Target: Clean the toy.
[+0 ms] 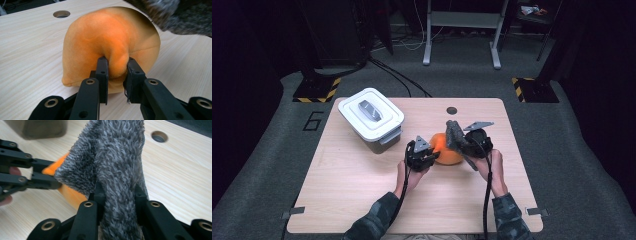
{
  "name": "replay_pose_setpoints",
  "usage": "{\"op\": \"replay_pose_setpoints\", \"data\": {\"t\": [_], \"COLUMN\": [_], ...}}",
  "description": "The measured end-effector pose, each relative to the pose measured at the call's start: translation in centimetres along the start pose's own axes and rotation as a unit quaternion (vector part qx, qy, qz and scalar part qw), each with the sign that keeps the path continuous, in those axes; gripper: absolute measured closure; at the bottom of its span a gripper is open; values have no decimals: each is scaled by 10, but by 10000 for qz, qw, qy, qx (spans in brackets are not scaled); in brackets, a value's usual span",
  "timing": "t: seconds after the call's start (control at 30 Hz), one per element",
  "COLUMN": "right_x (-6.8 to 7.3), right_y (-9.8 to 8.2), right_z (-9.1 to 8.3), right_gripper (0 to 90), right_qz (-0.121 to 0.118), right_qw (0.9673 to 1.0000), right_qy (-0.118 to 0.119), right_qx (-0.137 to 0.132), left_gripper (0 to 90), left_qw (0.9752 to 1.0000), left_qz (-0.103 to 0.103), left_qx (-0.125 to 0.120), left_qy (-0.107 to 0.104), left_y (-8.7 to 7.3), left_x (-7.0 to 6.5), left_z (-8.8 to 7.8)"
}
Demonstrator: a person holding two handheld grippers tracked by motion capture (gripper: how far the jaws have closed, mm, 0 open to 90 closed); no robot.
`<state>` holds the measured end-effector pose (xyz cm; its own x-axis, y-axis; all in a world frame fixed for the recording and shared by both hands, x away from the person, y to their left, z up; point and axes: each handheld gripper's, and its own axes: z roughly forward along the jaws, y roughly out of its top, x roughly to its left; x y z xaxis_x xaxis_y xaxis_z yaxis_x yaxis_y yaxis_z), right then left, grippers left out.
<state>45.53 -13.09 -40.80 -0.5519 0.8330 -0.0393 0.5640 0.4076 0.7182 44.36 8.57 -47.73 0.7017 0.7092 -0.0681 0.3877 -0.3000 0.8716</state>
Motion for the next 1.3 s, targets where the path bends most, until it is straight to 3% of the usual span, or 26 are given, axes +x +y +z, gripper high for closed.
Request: {"op": "replay_pose_setpoints", "data": {"t": [0.2, 0.4, 0.93, 1.03, 1.3], "right_x": [14, 10, -24, -31, -47], "right_y": [7, 4, -24, -30, -47], "right_z": [10, 13, 18, 24, 44], "right_gripper": [723, 721, 719, 719, 718], "right_qz": [-221, -222, 304, 445, 799], "right_qw": [9997, 9997, 9988, 9974, 9927], "right_qy": [47, 43, -167, -274, -266], "right_qx": [81, 110, 341, 495, 860], "left_gripper": [752, 751, 749, 744, 742], "left_qw": [10000, 10000, 10000, 10000, 10000], "left_qz": [-9, -2, 29, 19, 19], "left_qx": [4, 5, 10, 7, -12], "left_qy": [12, -30, -58, -67, -63], "left_y": [0, -1, 0, -1, -1], "left_x": [0, 0, 1, 1, 1], "left_z": [0, 1, 1, 1, 2]}}
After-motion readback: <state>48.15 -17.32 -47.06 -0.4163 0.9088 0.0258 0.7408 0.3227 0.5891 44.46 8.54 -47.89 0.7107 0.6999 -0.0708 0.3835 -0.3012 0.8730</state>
